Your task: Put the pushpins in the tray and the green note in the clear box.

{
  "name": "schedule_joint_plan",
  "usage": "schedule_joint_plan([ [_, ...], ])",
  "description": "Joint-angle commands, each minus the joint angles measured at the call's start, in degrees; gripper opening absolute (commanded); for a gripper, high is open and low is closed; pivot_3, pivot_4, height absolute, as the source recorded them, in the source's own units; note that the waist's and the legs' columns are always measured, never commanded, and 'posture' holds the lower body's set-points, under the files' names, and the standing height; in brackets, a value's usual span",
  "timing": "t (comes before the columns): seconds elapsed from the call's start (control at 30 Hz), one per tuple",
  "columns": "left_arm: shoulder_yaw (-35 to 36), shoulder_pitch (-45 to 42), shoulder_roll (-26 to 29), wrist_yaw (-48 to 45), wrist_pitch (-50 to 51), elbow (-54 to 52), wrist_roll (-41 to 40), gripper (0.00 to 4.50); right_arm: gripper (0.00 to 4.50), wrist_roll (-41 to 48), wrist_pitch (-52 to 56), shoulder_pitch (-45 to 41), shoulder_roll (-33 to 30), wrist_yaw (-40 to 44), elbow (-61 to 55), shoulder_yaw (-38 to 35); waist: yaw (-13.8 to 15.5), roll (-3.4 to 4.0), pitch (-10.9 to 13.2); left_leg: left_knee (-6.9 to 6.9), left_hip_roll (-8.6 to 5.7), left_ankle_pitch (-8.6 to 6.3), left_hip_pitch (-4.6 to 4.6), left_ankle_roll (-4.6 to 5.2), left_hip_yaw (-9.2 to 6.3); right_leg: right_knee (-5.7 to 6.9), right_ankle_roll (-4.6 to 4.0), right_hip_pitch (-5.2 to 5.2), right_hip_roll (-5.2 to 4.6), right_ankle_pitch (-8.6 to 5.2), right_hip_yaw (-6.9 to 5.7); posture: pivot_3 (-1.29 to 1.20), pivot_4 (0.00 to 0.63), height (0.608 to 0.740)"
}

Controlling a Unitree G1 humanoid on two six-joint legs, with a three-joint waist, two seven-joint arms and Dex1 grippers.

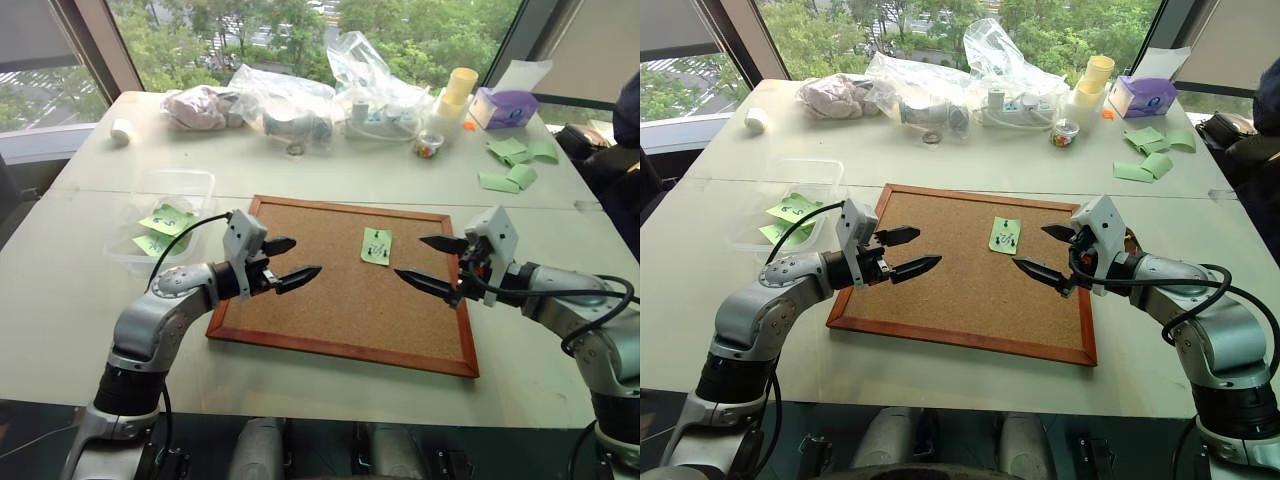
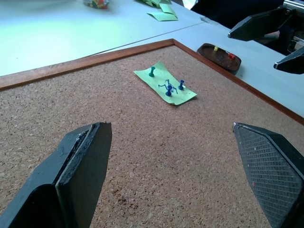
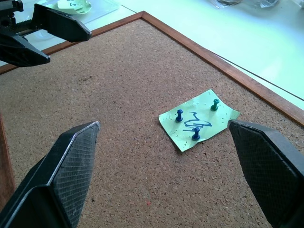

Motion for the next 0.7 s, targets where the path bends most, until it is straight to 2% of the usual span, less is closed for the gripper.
schedule_joint_plan([
  [0.03,-0.69,-0.6,0.3,-0.89,-1.61,-0.7,0.36,4.46,4.5,-0.01,-0.8,-0.03,-0.76,0.03,-1.77,-0.61,-0.01,0.0,0.0,0.0,0.0,0.0,0.0,0.0,0.0,0.0,0.0,0.0,0.0,0.0,0.0,0.0,0.15,0.74],
  [0.7,-2.32,-2.13,-1.04,-2.45,-6.2,3.48,3.34,4.46,4.5,-0.98,-1.29,-0.94,0.33,-0.8,-1.23,0.3,0.0,0.0,0.0,0.01,0.0,0.0,0.0,0.0,0.03,0.0,0.0,0.0,0.0,0.0,0.0,0.0,0.15,0.74],
])
